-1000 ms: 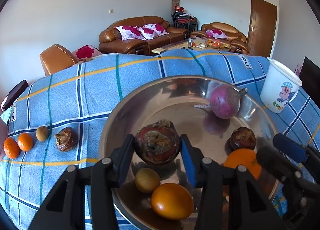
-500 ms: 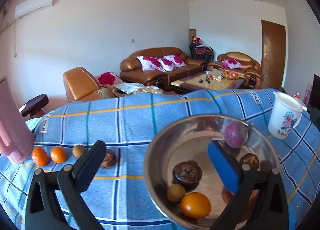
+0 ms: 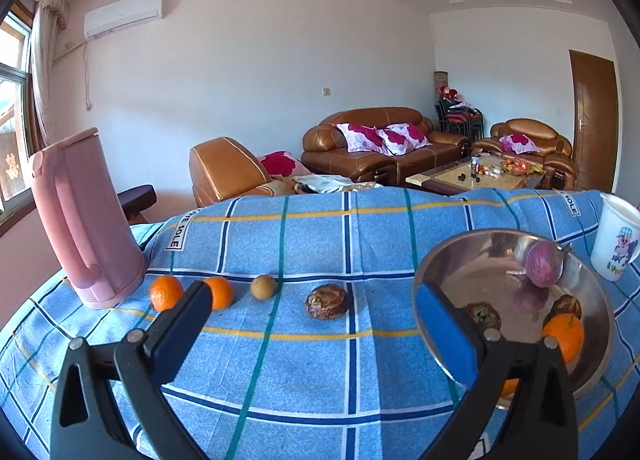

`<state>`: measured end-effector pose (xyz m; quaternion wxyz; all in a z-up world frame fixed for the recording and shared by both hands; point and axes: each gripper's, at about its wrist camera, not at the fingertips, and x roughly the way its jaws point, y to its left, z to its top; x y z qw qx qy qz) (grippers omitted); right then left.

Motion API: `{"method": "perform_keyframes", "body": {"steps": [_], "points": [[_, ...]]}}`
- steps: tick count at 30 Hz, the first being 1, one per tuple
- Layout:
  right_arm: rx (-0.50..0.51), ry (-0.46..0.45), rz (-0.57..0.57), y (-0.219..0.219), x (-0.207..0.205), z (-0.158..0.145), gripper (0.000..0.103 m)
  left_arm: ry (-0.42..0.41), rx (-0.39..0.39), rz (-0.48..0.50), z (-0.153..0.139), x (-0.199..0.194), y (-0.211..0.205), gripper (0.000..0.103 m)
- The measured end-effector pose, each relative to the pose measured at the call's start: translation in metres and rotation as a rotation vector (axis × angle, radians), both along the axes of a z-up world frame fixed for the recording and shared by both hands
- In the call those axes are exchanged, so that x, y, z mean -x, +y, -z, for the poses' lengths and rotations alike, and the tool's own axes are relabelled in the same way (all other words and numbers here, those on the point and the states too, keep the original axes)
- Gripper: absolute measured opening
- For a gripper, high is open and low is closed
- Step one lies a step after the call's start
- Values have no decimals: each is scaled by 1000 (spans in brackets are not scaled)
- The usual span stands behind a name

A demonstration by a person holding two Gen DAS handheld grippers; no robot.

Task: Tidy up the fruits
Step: 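Grasp another brown mangosteen from the tablecloth with the right gripper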

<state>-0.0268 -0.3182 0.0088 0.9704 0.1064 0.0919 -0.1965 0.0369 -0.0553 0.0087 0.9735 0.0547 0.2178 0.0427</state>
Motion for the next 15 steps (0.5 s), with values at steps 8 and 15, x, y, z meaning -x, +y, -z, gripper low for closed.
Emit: {"method": "perform_keyframes", "body": {"steps": [8, 15], "points": [[-42, 60, 43, 0, -2, 3, 77, 21, -38, 52, 9, 14, 4, 103], [-15, 85, 33, 30, 3, 3, 77, 32, -52, 52, 9, 21, 19, 103]]}}
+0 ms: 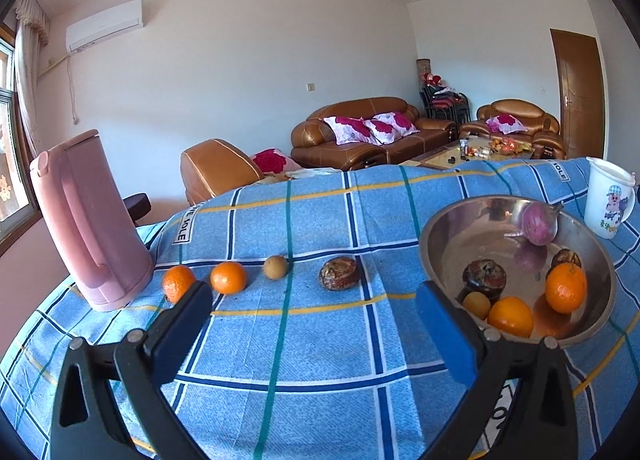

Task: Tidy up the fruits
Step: 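Grasp another brown mangosteen from the tablecloth with the right gripper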

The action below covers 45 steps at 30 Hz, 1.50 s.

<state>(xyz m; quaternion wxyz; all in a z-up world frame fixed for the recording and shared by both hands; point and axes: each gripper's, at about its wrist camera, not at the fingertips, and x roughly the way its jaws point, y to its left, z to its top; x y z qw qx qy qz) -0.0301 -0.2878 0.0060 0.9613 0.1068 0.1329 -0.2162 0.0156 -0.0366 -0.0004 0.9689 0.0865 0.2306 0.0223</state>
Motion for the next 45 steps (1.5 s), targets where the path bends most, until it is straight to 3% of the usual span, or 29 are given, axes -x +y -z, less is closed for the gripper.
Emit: {"method": "perform_keyframes", "body": {"steps": [9, 16, 26, 31, 38, 45], "points": [[-118, 30, -74, 54, -9, 7, 77, 21, -12, -51, 2, -3, 46, 103], [-127, 37, -153, 103, -24, 9, 77, 22, -44, -89, 5, -9, 86, 103], [-19, 86, -325, 173, -59, 7, 77, 98, 53, -235, 11, -35, 165, 103], [23, 169, -442, 202, -91, 12, 77, 143, 129, -302, 19, -38, 186, 103], [46, 342, -574, 232, -149, 27, 77, 199, 109, -343, 27, -40, 189, 103], [15, 523, -644, 244, -207, 51, 63, 254, 145, -368, 34, -49, 202, 103]]}}
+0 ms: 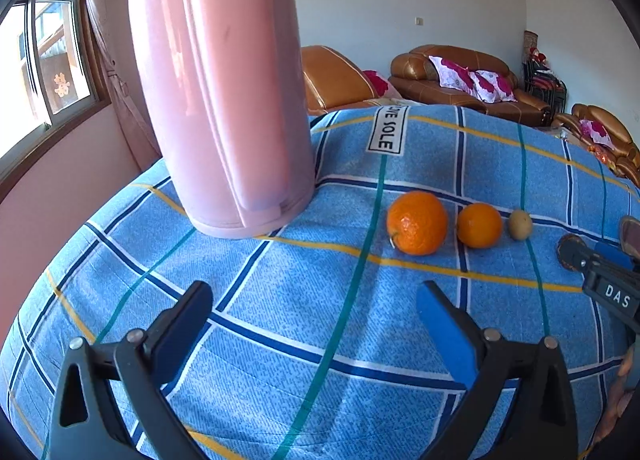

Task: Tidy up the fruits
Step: 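Grasp another brown mangosteen from the tablecloth with the right gripper, then grasp an orange with the left gripper while the right gripper holds the mangosteen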

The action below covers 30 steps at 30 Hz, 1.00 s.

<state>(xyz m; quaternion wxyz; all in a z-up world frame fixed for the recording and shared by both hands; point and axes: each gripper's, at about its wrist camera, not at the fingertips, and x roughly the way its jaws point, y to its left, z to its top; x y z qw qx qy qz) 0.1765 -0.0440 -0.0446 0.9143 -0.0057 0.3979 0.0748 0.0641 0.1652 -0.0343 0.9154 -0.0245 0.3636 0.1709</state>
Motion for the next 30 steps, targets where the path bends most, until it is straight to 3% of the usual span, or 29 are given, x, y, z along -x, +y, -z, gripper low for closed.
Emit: {"method": "perform_keyframes", "body": {"steps": [2, 7, 13, 16, 23, 28, 30], "points": [[30, 25, 7, 3, -8, 4, 62, 9, 28, -9, 2, -1, 4, 103], [59, 69, -9, 8, -13, 12, 44, 35, 68, -14, 8, -6, 8, 103], [42, 57, -27, 5, 2, 9, 44, 25, 68, -8, 6, -6, 6, 103], [12, -48, -27, 5, 29, -5, 44, -14, 62, 5, 1, -4, 5, 103], [-45, -275, -6, 1, 100, -25, 44, -54, 31, 134, -6, -8, -19, 103], [-73, -310, 12, -7, 109, -30, 44, -30, -23, 183, -10, -32, -38, 103], [-91, -304, 16, -11, 105, -30, 44, -10, -56, 181, -9, -48, -42, 94]]}}
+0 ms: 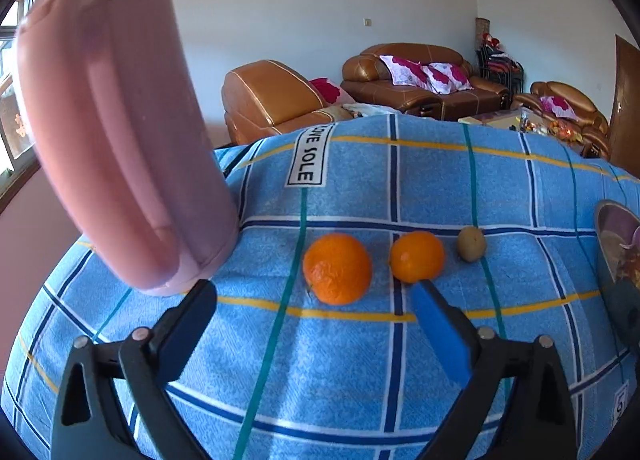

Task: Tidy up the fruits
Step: 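Grasp an orange with the left gripper while the right gripper holds the mangosteen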

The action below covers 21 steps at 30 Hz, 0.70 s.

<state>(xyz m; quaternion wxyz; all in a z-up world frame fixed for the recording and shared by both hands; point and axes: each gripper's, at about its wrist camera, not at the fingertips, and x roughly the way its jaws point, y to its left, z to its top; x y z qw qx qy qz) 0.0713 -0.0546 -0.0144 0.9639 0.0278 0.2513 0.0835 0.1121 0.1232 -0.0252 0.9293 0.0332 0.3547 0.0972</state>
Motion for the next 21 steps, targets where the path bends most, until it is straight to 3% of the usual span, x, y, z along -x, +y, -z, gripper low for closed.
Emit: {"method": "perform_keyframes", "body": {"steps": [5, 13, 19, 21], "points": [[-24, 23, -12, -5, -3, 2, 44, 62, -6, -6, 11, -30, 2, 91], [-44, 47, -29, -9, -7, 4, 44, 162, 63, -7, 23, -53, 8, 80], [-39, 54, -32, -6, -10, 7, 44, 174, 87, 22, 25, -60, 4, 65], [-38, 52, -32, -6, -10, 7, 44, 171, 93, 50, 25, -60, 2, 51]]}}
